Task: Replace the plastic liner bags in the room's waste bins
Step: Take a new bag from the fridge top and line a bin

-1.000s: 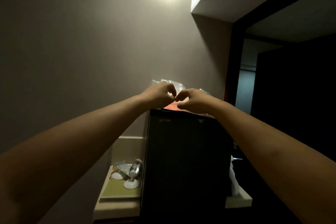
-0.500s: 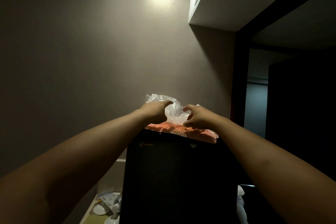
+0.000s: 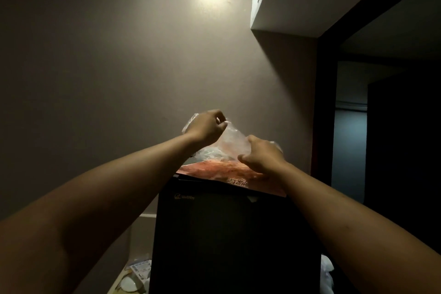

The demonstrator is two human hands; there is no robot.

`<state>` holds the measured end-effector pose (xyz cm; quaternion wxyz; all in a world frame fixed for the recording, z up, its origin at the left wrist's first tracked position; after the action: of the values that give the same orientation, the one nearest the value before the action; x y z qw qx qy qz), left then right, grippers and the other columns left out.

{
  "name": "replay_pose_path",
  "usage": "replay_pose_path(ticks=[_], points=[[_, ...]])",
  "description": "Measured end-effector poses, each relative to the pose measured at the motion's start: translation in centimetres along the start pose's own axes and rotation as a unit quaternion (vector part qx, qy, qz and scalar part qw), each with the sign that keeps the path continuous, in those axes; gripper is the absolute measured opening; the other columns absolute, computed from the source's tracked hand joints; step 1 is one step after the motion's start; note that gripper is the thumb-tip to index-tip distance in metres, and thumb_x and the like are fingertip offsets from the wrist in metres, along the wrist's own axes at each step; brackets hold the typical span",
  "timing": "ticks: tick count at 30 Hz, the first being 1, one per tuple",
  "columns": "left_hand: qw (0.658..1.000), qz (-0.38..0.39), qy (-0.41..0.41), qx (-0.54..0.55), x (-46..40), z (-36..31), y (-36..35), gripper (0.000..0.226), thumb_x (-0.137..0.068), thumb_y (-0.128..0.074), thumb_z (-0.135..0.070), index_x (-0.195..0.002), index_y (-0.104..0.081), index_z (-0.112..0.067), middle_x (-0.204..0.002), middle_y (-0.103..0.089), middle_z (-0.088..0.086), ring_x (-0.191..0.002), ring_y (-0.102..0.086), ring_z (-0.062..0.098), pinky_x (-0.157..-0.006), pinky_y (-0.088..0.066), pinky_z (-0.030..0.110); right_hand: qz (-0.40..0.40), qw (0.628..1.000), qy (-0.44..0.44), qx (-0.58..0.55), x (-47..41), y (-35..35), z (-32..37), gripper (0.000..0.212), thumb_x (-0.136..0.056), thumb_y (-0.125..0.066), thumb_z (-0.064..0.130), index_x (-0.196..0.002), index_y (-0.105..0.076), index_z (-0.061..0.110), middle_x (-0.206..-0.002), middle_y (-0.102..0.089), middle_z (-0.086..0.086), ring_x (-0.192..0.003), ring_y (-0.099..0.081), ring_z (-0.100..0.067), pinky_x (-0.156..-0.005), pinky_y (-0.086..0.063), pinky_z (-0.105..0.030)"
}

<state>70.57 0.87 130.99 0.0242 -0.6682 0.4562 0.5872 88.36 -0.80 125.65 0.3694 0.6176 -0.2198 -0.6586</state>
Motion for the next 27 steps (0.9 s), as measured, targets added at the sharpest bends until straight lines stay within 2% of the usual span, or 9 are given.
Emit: replay_pose_path(ticks=[3, 6, 9, 12, 15, 17, 19, 23, 27], points=[[0.983, -0.013, 0.020, 0.182, -0.3, -1.1, 1.2, 0.018, -0.096, -0.062, -0.035, -0.106, -0.065, -0.020, -0.109, -0.067, 0.000, -0.095, -0.065, 0.020, -0.085, -0.058, 0.040, -0.033, 0.996, -0.048, -0.074, -0.7, 0.6, -1.0, 0.031, -0.088, -0.056, 0.051, -0.105, -0.061, 0.027, -0.101, -0.068, 0.000, -0.091, -0.063, -0.025, -0.082, -0.055, -0.039], [0.964, 0.000, 0.032, 0.265, -0.2, -1.4, 1.8, 0.009, -0.095, -0.065, -0.035, -0.093, -0.059, -0.028, -0.115, -0.062, -0.001, -0.104, -0.062, 0.023, -0.094, -0.055, 0.046, -0.041, 0.984, -0.078, -0.158, -1.2, 1.5, -1.8, 0.035, -0.085, -0.043, 0.049, -0.083, -0.066, 0.022, -0.082, -0.071, 0.001, -0.077, -0.067, -0.025, -0.077, -0.059, -0.044], [0.944, -0.005, 0.050, 0.327, -0.2, -0.9, 2.3, 0.012, -0.091, -0.068, -0.033, -0.095, -0.058, -0.028, -0.128, -0.058, 0.000, -0.111, -0.060, 0.023, -0.099, -0.052, 0.053, -0.035, 0.973, -0.083, -0.215, -1.5, 1.8, -2.6, 0.038, -0.077, -0.036, 0.035, -0.078, -0.070, 0.020, -0.081, -0.073, 0.001, -0.080, -0.069, -0.030, -0.078, -0.060, -0.048], [0.901, -0.074, 0.121, 0.410, 0.2, 0.4, 2.6, 0.043, -0.089, -0.068, -0.036, -0.122, -0.040, -0.030, -0.141, -0.041, 0.007, -0.114, -0.055, 0.026, -0.094, -0.054, 0.055, -0.023, 0.948, -0.094, -0.302, -1.8, 1.2, -3.3, 0.032, -0.074, -0.039, 0.026, -0.073, -0.070, 0.024, -0.087, -0.070, 0.004, -0.087, -0.068, -0.031, -0.078, -0.058, -0.041], [0.859, -0.152, 0.269, 0.408, 1.7, 2.5, 2.6, 0.078, -0.082, -0.070, -0.053, -0.140, -0.020, -0.041, -0.151, -0.023, 0.009, -0.123, -0.045, 0.034, -0.091, -0.054, 0.056, 0.000, 0.896, -0.133, -0.423, -1.4, 0.8, -3.5, 0.029, -0.096, -0.038, 0.019, -0.094, -0.067, 0.022, -0.094, -0.070, -0.010, -0.077, -0.064, -0.026, -0.067, -0.050, -0.034], [0.796, -0.075, 0.344, 0.492, 2.7, 3.3, 1.0, 0.098, -0.079, -0.074, -0.056, -0.150, -0.008, -0.043, -0.158, -0.020, 0.011, -0.130, -0.042, 0.040, -0.087, -0.056, 0.057, 0.037, 0.863, -0.145, -0.482, -0.7, 0.9, -3.4, 0.030, -0.103, -0.035, 0.019, -0.107, -0.064, 0.017, -0.101, -0.072, -0.015, -0.084, -0.069, -0.029, -0.073, -0.055, -0.035], [0.759, 0.054, 0.350, 0.546, 3.2, 3.2, -0.6, 0.098, -0.076, -0.078, -0.057, -0.152, -0.020, -0.037, -0.153, -0.035, 0.016, -0.127, -0.049, 0.042, -0.088, -0.057, 0.056, 0.087, 0.849, -0.125, -0.506, -0.3, 1.0, -3.1, 0.031, -0.106, -0.034, 0.025, -0.114, -0.062, 0.016, -0.100, -0.075, -0.016, -0.093, -0.072, -0.032, -0.085, -0.056, -0.040], [0.800, 0.204, 0.261, 0.501, 3.4, 1.6, -2.3, 0.050, -0.086, -0.074, -0.040, -0.130, -0.063, -0.020, -0.137, -0.059, 0.012, -0.125, -0.058, 0.028, -0.104, -0.049, 0.043, 0.133, 0.837, -0.097, -0.521, 0.2, 1.5, -2.7, 0.034, -0.104, -0.037, 0.030, -0.115, -0.063, 0.010, -0.097, -0.077, -0.015, -0.097, -0.073, -0.033, -0.094, -0.053, -0.044], [0.837, 0.134, 0.250, 0.467, 2.9, 1.0, -2.1, 0.031, -0.089, -0.072, -0.026, -0.116, -0.063, -0.014, -0.129, -0.056, 0.009, -0.119, -0.055, 0.024, -0.089, -0.057, 0.036, 0.075, 0.816, -0.148, -0.554, 0.1, 1.9, -3.3, 0.027, -0.096, -0.041, 0.018, -0.099, -0.063, 0.004, -0.095, -0.075, -0.020, -0.081, -0.072, -0.029, -0.079, -0.054, -0.037]])
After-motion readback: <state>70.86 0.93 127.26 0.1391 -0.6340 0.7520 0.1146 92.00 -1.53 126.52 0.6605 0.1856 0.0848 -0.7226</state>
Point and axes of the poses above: each hand's wrist, its own x-axis away from the middle knuckle, its own y-axis out of the back of the hand, z = x × y, the point moved 5 cm from there along -x, towards the middle knuckle
